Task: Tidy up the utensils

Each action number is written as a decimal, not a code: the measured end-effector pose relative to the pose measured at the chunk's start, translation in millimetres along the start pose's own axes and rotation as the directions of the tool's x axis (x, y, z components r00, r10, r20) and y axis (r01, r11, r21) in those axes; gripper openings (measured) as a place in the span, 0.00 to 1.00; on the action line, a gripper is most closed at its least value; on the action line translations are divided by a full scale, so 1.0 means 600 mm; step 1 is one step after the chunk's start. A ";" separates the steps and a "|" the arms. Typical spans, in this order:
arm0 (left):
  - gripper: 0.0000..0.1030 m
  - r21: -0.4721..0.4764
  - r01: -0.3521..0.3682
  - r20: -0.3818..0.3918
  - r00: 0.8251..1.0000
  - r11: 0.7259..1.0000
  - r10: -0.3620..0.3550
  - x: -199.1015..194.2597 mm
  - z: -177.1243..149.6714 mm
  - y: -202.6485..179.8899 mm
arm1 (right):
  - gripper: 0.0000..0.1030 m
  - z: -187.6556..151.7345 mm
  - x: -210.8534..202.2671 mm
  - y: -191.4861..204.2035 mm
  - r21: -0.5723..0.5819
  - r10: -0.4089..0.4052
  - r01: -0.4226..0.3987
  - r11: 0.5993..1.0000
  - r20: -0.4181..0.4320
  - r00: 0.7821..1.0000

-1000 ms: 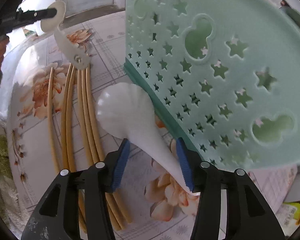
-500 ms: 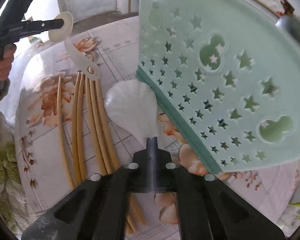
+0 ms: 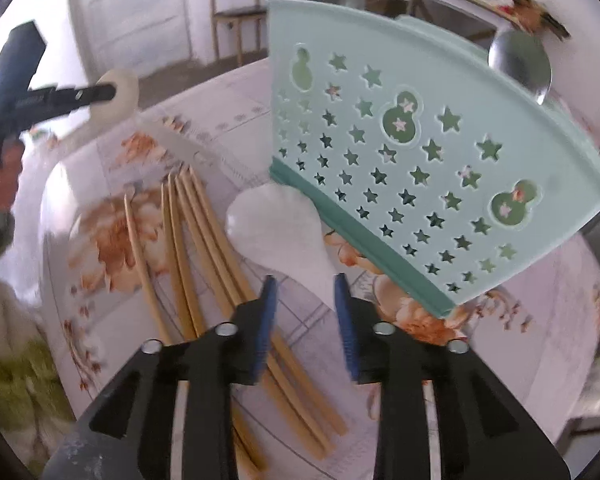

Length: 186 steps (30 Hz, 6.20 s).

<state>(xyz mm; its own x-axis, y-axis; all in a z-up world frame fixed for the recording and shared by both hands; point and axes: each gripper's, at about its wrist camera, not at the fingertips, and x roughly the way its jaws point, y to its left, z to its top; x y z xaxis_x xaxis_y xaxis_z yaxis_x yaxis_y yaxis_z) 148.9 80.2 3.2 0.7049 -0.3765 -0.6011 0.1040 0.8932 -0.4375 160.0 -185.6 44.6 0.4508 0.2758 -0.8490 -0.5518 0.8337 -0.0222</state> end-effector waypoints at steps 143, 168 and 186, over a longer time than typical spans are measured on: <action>0.04 -0.079 0.042 0.238 0.971 0.996 -0.023 -0.134 0.061 0.032 | 0.00 0.020 -0.005 0.267 -0.361 -0.417 0.595 0.718 0.461 0.783; 0.04 0.761 -0.465 0.463 0.878 0.451 0.124 0.012 0.089 -0.382 | 0.00 -0.062 -0.218 0.064 0.308 -0.577 0.489 0.816 0.470 0.668; 0.56 0.760 -0.197 0.189 0.979 0.619 0.079 0.098 0.090 -0.388 | 0.00 -0.046 -0.308 -0.076 0.488 -0.452 0.131 0.863 0.632 0.630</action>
<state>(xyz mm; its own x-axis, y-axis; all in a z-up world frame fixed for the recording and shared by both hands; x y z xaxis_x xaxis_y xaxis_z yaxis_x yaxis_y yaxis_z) 204.2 -136.5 105.7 0.8309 -0.2513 -0.4965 0.4589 0.8141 0.3560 82.3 -287.6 187.5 0.9766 0.0989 -0.1911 -0.0753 0.9890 0.1272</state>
